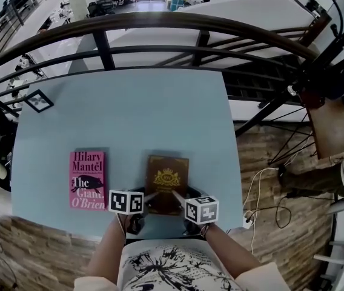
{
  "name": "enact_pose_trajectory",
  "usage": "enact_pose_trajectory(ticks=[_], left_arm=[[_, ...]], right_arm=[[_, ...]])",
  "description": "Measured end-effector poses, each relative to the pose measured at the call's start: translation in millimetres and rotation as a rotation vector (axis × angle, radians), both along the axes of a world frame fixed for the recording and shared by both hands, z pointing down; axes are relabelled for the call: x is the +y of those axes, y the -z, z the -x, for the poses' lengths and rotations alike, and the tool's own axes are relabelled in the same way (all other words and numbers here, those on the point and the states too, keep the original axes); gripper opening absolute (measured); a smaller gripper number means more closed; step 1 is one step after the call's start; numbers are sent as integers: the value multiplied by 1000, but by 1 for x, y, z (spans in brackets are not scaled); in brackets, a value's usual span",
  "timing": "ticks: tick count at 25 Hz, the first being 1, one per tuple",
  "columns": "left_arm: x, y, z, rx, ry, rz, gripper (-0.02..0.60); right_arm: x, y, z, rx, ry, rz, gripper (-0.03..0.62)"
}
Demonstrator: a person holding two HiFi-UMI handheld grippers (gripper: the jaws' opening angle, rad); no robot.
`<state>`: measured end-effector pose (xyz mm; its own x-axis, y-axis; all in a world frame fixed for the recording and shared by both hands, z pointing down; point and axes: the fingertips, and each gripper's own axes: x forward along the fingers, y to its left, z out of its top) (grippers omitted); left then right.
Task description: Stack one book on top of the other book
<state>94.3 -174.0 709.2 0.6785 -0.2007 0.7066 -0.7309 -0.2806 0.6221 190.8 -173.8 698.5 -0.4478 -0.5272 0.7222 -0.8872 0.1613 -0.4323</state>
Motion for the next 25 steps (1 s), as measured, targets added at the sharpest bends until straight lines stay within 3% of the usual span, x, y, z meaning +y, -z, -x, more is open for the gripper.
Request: enact_pose_trajectory(ticks=[7, 11, 25], left_arm=[[6, 21, 10, -21, 13, -48, 276], [-1, 35, 35, -58, -9, -97, 276], [-17, 81, 220, -106, 46, -159, 277]], right_arm=[[2, 23, 10, 4, 33, -40, 221], [-7, 37, 34, 11, 43, -68, 212], [-29, 83, 219, -1, 94, -125, 201]])
